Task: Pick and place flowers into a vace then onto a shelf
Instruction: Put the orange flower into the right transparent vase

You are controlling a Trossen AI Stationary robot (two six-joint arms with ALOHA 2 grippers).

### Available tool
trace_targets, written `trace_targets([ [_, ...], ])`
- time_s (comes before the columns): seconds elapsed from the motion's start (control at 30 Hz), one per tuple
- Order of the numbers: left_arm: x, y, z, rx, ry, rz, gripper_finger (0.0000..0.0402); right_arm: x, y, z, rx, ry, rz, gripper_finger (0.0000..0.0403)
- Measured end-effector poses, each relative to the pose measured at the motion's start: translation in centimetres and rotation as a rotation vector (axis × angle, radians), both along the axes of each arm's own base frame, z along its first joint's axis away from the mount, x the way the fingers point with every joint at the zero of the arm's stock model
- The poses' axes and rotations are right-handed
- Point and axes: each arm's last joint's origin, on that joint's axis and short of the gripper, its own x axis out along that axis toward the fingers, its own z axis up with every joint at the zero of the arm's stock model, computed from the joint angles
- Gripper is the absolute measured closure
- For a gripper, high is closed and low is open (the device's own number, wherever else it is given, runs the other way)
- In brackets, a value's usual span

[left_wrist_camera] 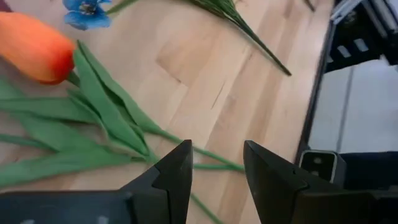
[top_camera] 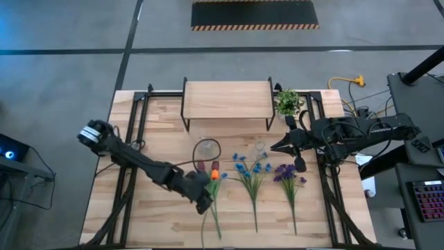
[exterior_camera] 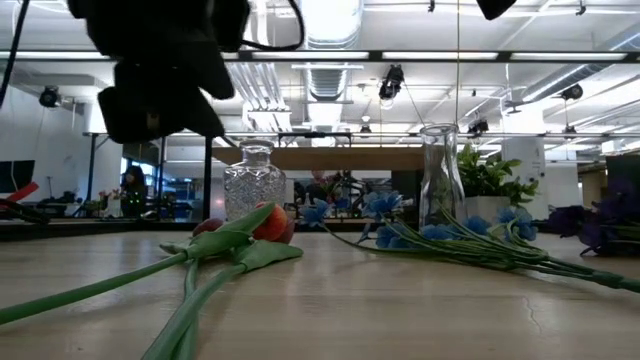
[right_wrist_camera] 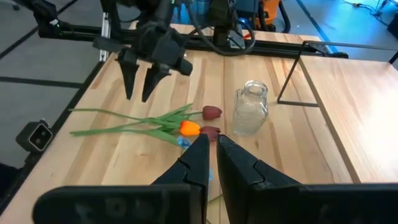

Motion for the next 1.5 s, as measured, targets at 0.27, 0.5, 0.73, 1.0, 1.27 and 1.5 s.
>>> trace_targets([
  [0.27, 1.1, -0.5, -0.8, 0.098, 0.242, 0.067, 0.0275, -0.2, 0.0, 0.1, -0.007, -0.004, 0.004, 0.0380],
  [0.5, 1.8, -0.5, -0.5, 0.113, 0.242, 0.099, 0.0275, -0.4, -0.1, 0.2, -0.010, -0.012, 0.005, 0.0380],
  [0.73, 2.3, -0.8, -0.2, 0.072, 0.181, 0.054, 0.0275, -0.4, -0.1, 0.2, -0.012, -0.015, 0.005, 0.0380],
  [1.0, 2.0, -0.5, -1.0, 0.081, 0.248, 0.128, 0.0274, -0.4, -0.1, 0.2, -0.006, -0.014, 0.002, 0.0380],
  [1.27, 2.0, -0.1, -1.3, 0.079, 0.275, 0.175, 0.0244, -0.4, -0.1, 0.2, -0.003, -0.013, 0.001, 0.0380],
  [1.5, 2.5, 0.5, -2.2, 0.097, 0.297, 0.200, 0.0211, -0.4, -0.1, 0.2, -0.006, -0.013, 0.003, 0.0380],
])
